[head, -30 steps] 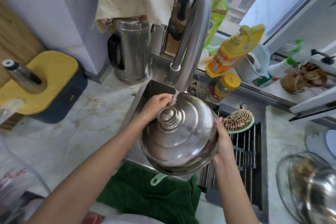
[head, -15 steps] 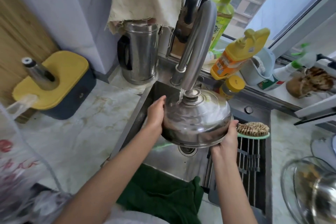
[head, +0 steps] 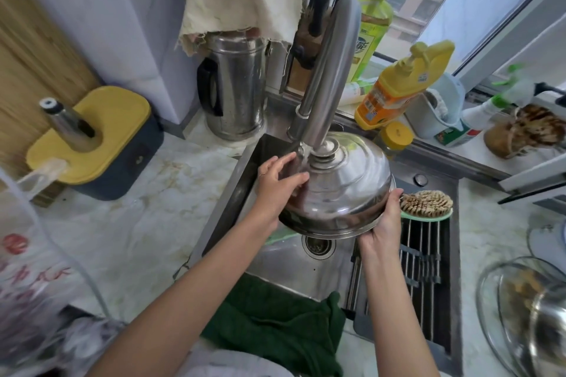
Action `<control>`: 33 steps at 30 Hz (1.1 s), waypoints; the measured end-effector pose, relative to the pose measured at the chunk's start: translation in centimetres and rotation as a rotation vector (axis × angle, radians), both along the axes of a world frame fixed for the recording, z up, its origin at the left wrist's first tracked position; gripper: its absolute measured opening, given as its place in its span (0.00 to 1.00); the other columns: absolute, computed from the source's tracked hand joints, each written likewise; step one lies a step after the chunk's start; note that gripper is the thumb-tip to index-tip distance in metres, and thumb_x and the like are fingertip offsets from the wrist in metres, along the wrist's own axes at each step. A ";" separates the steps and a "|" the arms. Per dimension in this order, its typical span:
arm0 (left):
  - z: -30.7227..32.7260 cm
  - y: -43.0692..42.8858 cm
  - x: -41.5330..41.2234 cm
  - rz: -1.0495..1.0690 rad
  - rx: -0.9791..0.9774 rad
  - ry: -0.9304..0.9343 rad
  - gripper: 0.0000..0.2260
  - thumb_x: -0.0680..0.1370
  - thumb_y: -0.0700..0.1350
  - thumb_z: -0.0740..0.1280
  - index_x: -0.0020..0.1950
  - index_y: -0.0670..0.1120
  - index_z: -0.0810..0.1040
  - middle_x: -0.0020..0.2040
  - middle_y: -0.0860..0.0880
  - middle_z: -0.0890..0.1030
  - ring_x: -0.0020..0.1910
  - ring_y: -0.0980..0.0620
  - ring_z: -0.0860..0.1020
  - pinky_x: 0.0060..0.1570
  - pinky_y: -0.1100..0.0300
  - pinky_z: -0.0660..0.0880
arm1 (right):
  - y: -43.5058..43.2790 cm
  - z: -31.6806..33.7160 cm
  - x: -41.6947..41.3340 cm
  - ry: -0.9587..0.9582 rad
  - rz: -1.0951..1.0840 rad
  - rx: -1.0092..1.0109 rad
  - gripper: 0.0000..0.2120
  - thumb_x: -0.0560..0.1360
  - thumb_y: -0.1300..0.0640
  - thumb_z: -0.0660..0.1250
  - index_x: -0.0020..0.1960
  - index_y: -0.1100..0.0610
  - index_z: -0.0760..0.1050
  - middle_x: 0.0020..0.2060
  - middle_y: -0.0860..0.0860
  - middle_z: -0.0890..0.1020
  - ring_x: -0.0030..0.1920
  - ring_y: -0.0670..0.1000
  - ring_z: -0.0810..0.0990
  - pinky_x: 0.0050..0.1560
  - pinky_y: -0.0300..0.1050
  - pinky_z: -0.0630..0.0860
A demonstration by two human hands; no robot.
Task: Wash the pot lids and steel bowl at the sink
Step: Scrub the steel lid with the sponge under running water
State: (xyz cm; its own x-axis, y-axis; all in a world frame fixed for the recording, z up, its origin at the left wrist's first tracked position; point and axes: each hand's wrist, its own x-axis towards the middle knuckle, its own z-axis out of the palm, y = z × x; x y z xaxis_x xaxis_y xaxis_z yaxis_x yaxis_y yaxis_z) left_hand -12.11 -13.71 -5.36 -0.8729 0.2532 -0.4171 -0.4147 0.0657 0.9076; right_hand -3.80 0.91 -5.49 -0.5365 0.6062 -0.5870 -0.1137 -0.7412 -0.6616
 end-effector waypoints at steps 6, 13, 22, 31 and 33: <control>0.7 -0.4 0.2 -0.089 -0.149 0.064 0.24 0.68 0.50 0.75 0.62 0.59 0.73 0.66 0.54 0.61 0.65 0.55 0.65 0.66 0.58 0.65 | 0.3 0.1 -0.1 0.058 0.023 -0.017 0.22 0.81 0.40 0.53 0.58 0.55 0.75 0.57 0.56 0.80 0.57 0.54 0.79 0.55 0.50 0.76; 0.5 -0.5 -2.8 -0.171 -0.306 0.365 0.17 0.83 0.42 0.56 0.72 0.49 0.71 0.74 0.52 0.67 0.71 0.55 0.65 0.73 0.58 0.58 | 0.8 -0.1 0.6 0.078 0.043 -0.048 0.22 0.80 0.41 0.53 0.59 0.56 0.76 0.56 0.56 0.83 0.56 0.55 0.81 0.58 0.52 0.78; -1.4 0.1 1.5 -0.478 -0.584 0.681 0.22 0.84 0.47 0.50 0.78 0.48 0.55 0.77 0.57 0.55 0.77 0.57 0.50 0.76 0.52 0.45 | 1.0 -1.0 1.6 0.055 0.028 -0.084 0.23 0.79 0.41 0.56 0.62 0.57 0.75 0.60 0.59 0.80 0.61 0.58 0.77 0.64 0.56 0.72; 0.0 -0.5 1.0 -0.320 -0.211 0.543 0.31 0.77 0.58 0.43 0.74 0.48 0.67 0.73 0.52 0.69 0.73 0.56 0.63 0.73 0.61 0.54 | 0.7 -1.0 2.2 0.033 0.059 -0.044 0.24 0.78 0.40 0.57 0.62 0.57 0.76 0.58 0.57 0.81 0.58 0.56 0.80 0.56 0.54 0.78; 0.7 -0.3 1.3 -0.263 -0.097 0.450 0.31 0.74 0.65 0.45 0.68 0.52 0.72 0.66 0.52 0.76 0.66 0.56 0.71 0.66 0.59 0.64 | 0.7 -0.7 2.2 0.019 0.069 -0.042 0.23 0.79 0.41 0.57 0.61 0.57 0.76 0.58 0.58 0.81 0.55 0.55 0.82 0.51 0.52 0.80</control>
State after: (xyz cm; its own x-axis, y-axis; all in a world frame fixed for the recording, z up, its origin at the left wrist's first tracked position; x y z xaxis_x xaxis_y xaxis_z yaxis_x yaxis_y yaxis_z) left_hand -10.85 -14.02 -4.64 -0.8832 0.4665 -0.0481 0.0566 0.2077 0.9765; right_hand -1.64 1.63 -6.21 -0.5876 0.5423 -0.6005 -0.0738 -0.7750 -0.6277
